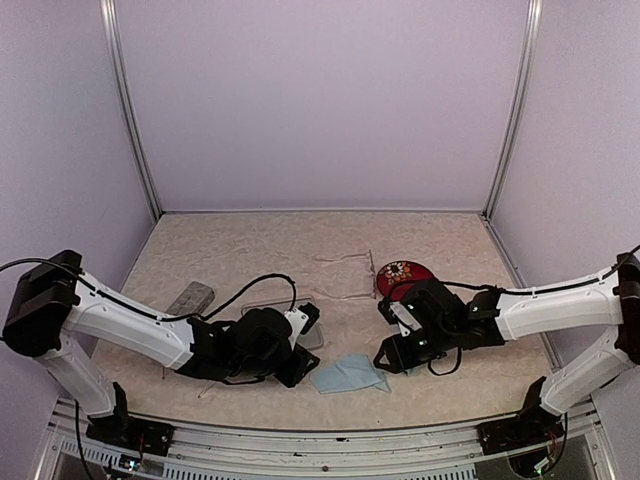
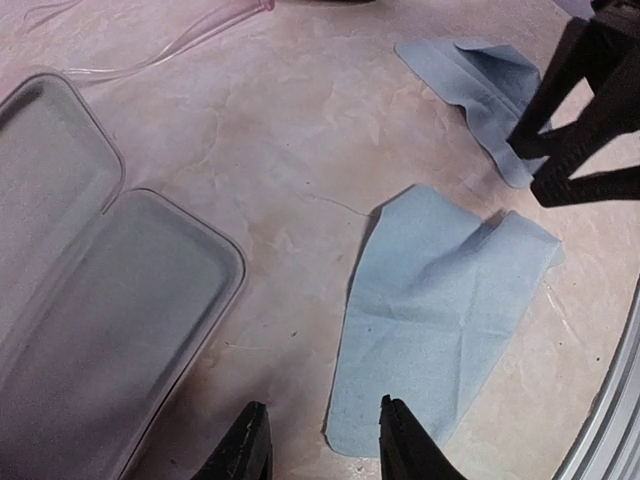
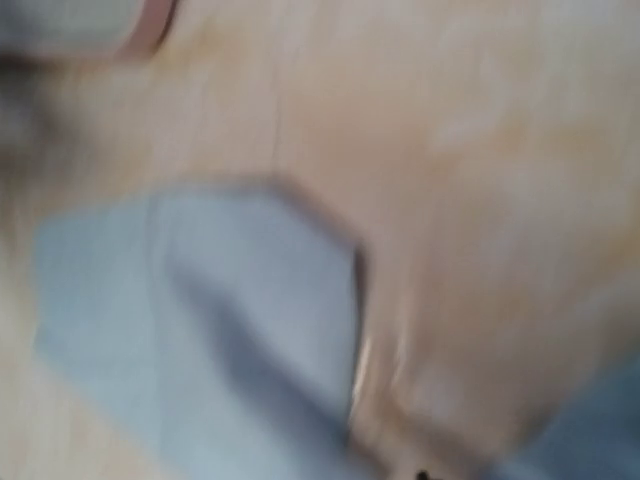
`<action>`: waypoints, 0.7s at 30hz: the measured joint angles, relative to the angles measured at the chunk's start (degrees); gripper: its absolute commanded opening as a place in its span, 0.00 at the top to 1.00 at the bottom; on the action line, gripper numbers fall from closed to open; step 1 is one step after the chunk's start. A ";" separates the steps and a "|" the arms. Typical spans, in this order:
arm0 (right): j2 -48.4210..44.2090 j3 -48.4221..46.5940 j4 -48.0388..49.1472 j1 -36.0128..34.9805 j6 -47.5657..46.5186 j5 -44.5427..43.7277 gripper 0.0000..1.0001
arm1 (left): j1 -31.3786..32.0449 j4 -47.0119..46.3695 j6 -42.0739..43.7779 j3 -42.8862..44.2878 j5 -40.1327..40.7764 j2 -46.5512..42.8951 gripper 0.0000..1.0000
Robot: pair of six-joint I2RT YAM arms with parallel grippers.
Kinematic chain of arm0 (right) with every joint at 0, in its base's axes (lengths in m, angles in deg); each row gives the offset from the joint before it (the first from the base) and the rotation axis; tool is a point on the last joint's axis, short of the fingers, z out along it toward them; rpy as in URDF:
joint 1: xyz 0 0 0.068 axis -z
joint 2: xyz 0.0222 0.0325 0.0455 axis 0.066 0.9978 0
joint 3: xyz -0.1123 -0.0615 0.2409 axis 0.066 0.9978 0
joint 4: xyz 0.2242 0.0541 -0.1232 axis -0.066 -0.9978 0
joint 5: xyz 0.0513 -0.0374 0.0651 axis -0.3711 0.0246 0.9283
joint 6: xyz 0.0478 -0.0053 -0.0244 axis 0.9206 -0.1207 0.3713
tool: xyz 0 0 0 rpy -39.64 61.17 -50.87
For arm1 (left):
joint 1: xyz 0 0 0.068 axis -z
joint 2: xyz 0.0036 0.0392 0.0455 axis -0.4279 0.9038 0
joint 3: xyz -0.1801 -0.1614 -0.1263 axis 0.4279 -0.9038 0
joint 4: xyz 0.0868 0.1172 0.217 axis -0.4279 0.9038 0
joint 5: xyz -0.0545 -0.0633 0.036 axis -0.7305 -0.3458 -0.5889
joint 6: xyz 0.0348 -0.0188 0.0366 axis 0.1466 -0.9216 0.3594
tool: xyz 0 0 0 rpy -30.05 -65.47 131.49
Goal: Organize the sunglasses
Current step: Pick up the glasses cleaning cloth from the center of the board.
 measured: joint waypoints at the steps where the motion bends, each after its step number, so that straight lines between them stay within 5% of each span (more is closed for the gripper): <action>1: 1.55 -0.63 1.09 0.98 -0.74 0.26 0.60 | 0.00 0.02 -0.04 0.37 -0.46 0.92 0.63; 11: 14.78 -7.45 7.63 4.52 -6.86 4.20 0.64 | 0.00 1.11 -0.13 3.41 -3.37 7.23 0.62; 21: 17.57 -8.15 10.80 4.55 -7.80 7.58 0.74 | -0.26 1.88 -0.35 3.50 -4.98 8.04 0.62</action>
